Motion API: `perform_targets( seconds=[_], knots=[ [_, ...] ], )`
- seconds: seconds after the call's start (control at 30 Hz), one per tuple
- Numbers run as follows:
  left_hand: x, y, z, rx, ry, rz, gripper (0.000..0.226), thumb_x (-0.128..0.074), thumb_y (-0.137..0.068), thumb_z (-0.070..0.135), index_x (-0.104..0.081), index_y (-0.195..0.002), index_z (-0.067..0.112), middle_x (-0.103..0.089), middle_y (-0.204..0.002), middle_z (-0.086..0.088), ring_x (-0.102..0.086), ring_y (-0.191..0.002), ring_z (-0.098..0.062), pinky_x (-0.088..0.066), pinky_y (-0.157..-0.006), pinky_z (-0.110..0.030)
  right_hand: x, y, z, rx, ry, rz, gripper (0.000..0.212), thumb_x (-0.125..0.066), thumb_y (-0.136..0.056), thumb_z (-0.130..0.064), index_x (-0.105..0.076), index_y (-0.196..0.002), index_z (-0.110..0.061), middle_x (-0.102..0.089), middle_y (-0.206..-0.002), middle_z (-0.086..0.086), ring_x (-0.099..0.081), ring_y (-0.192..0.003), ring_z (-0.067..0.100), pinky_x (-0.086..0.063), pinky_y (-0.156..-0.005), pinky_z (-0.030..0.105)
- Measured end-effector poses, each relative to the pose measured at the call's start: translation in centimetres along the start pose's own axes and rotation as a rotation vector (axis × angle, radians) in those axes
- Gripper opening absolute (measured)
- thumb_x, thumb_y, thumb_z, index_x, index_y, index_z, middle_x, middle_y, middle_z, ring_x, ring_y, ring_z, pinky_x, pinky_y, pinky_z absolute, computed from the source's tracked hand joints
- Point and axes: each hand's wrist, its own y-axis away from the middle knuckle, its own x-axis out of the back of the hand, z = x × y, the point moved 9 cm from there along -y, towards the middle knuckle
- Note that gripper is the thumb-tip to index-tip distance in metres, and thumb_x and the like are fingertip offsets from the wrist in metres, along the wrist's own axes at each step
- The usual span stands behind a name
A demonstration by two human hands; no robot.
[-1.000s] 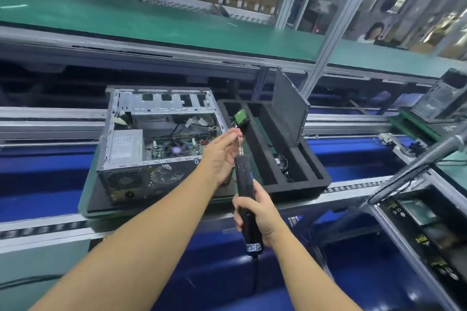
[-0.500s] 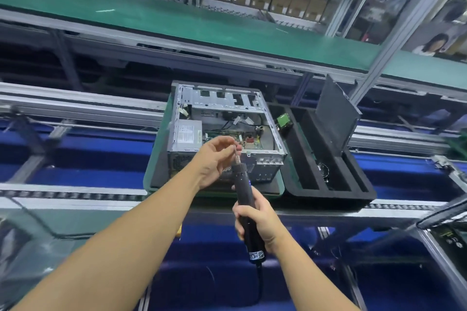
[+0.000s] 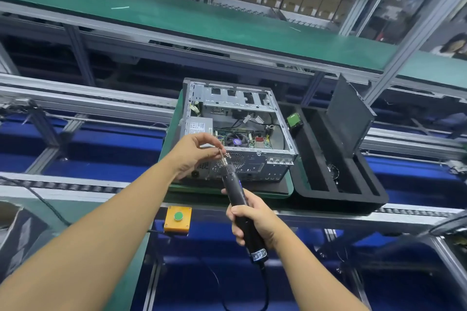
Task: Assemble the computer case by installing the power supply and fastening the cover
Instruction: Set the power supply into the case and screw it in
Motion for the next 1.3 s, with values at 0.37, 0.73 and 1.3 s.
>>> perform_targets(
  seconds=[0.37,0.73,1.3],
  knots=[
    [0.6,0.0,2.9,-0.014,-0.742,-0.163,0.015,-0.071,-0.085,-0.005,-0.075,-0.087,0.010,-0.077,-0.089,-0.001,-0.074,-0.091,-0.018,-0.058,-0.081,-0.026,-0.2,-0.1,1.3,-0.047,0.053,-0.026,0.056,-0.071,-0.079,-0.019,-0.058,-0.133,-0.022,-0.055,-0.079,0.008,-0.049,-0.049,0.021,-0.044,-0.048,0.027],
    [1.7,0.5,1.2,0.065,-0.414,-0.129,0.019,-0.065,-0.089,-0.008,-0.064,-0.105,0.002,-0.075,-0.092,-0.015,-0.074,-0.088,-0.027,-0.061,-0.081,-0.036,-0.2,-0.8,1.8,-0.018,0.138,0.030,0.056,-0.070,-0.077,-0.020,-0.055,-0.131,-0.022,-0.055,-0.079,0.009,-0.052,-0.052,0.024,-0.047,-0.050,0.031],
    [8.3,-0.5,0.4,0.561,-0.744,-0.123,0.048,-0.073,-0.080,0.049,-0.068,-0.097,0.004,-0.078,-0.093,-0.007,-0.075,-0.082,-0.016,-0.056,-0.067,-0.028,-4.9,-4.9,5.5,0.102,0.163,0.080,0.091,-0.081,-0.074,-0.009,-0.034,-0.147,-0.040,-0.059,-0.100,0.005,-0.060,-0.076,0.023,-0.056,-0.071,0.038]
  ],
)
